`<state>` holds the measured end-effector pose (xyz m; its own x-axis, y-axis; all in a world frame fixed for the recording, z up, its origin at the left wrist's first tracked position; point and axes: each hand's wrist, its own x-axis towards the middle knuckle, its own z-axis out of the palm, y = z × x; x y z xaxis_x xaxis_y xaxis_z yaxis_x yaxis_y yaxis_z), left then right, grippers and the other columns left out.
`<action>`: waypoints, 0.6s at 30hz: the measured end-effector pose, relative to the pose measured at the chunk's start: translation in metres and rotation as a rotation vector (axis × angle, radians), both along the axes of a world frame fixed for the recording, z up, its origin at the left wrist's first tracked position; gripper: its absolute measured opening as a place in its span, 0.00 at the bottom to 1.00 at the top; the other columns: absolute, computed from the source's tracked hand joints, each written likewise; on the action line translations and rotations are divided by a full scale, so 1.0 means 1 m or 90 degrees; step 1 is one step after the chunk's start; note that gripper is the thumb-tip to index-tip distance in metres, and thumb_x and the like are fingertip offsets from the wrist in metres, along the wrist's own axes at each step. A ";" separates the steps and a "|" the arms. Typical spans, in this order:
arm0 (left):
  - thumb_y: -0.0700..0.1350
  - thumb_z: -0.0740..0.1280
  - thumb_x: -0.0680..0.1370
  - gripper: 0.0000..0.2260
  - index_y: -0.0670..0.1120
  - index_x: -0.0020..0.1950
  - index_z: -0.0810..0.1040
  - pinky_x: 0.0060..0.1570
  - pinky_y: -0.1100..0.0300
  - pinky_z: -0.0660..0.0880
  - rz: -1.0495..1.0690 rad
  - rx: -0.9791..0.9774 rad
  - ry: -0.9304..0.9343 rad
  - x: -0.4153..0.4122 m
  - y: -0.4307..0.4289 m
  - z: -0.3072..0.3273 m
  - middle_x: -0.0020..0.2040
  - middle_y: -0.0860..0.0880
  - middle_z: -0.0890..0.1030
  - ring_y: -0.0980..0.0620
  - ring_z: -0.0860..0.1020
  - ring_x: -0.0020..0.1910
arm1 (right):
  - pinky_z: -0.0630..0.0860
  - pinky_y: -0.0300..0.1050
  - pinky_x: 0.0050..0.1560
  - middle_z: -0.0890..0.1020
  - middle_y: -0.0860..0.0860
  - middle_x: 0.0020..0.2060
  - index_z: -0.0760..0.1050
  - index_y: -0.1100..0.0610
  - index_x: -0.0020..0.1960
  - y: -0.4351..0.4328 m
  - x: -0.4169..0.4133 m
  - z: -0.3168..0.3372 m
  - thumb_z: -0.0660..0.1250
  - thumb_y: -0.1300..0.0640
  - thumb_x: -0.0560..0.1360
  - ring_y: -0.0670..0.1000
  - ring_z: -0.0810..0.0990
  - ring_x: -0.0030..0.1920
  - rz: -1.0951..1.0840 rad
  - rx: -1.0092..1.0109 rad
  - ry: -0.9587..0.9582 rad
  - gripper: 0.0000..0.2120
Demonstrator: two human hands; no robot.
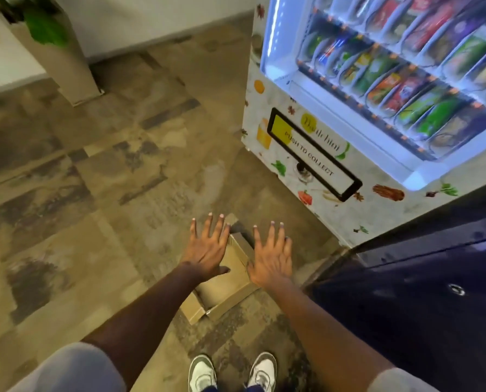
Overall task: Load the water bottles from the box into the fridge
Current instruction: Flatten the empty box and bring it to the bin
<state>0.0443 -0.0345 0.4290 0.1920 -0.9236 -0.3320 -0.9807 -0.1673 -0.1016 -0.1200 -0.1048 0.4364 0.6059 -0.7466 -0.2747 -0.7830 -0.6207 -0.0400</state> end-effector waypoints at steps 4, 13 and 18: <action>0.71 0.64 0.68 0.53 0.43 0.78 0.42 0.69 0.30 0.43 0.026 0.040 0.004 0.003 -0.006 -0.086 0.79 0.41 0.43 0.36 0.41 0.76 | 0.46 0.64 0.72 0.43 0.64 0.76 0.39 0.53 0.78 -0.009 -0.003 -0.092 0.58 0.42 0.75 0.67 0.38 0.75 0.015 0.021 0.019 0.40; 0.73 0.63 0.66 0.53 0.43 0.78 0.45 0.68 0.29 0.47 0.058 0.109 0.035 -0.018 -0.007 -0.280 0.79 0.41 0.45 0.37 0.45 0.77 | 0.56 0.65 0.69 0.55 0.65 0.74 0.51 0.53 0.77 -0.009 -0.019 -0.284 0.61 0.42 0.72 0.69 0.49 0.74 0.033 0.045 0.050 0.39; 0.74 0.62 0.66 0.53 0.44 0.78 0.43 0.67 0.29 0.45 0.035 0.158 0.051 -0.038 0.000 -0.370 0.79 0.41 0.42 0.37 0.43 0.76 | 0.55 0.65 0.69 0.53 0.65 0.75 0.51 0.48 0.77 0.002 -0.041 -0.375 0.62 0.42 0.73 0.68 0.49 0.74 0.062 0.087 0.076 0.36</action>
<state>0.0059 -0.0347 0.0588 0.2041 -0.8011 -0.5626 -0.9773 -0.2005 -0.0690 -0.1611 -0.1026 0.0612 0.6302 -0.6373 -0.4435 -0.7243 -0.6884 -0.0399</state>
